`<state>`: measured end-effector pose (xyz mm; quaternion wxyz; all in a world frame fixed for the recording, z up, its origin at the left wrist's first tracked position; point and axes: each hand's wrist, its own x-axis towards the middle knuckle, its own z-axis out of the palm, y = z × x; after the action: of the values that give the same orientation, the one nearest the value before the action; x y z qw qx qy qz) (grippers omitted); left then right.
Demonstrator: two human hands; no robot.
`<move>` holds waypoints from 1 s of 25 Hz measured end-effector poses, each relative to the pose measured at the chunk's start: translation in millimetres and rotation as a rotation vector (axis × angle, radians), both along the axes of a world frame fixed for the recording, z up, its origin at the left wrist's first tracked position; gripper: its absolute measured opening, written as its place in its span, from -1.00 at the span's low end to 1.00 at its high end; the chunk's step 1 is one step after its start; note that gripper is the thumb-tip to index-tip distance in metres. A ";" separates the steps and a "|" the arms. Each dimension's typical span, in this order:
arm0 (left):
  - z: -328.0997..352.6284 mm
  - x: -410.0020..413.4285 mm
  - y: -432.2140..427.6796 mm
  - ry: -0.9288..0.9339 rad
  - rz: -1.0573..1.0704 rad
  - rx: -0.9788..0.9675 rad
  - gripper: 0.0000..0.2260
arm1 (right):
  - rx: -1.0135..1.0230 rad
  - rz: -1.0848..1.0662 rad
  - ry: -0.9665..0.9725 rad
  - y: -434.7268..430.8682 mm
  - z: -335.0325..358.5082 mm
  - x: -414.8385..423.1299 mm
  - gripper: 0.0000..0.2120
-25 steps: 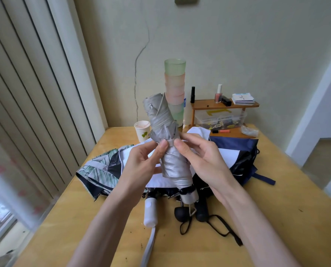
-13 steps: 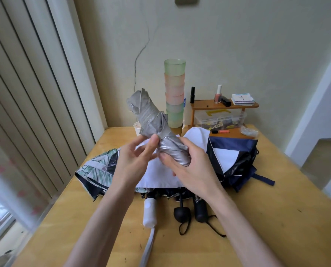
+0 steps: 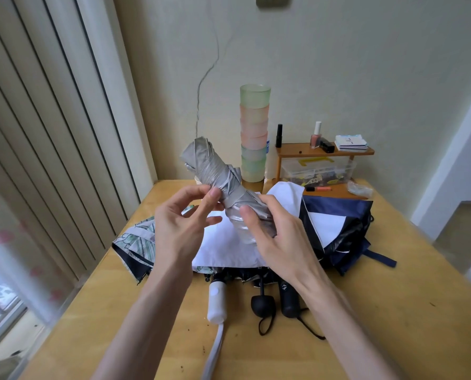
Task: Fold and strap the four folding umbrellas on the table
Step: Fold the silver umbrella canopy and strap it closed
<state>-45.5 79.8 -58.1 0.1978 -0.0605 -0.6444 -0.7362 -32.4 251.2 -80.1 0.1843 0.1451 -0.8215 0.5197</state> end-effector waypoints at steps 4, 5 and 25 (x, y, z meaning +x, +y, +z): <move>3.8 0.1 -4.6 0.009 -0.043 0.046 -0.84 | -0.126 0.108 -0.054 0.1 5.2 0.0 -0.72; 4.8 0.5 -4.6 0.020 -0.015 0.027 -0.85 | -0.130 0.123 -0.058 -0.7 5.1 0.5 -0.72; 12.3 2.5 -5.7 0.155 0.117 -0.248 -0.81 | -0.045 0.209 -0.151 -7.5 2.0 4.1 -0.57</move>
<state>-43.0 74.1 -45.8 0.2804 -0.1033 -0.7155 -0.6315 -28.4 243.7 -78.0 0.0700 0.1861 -0.8017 0.5637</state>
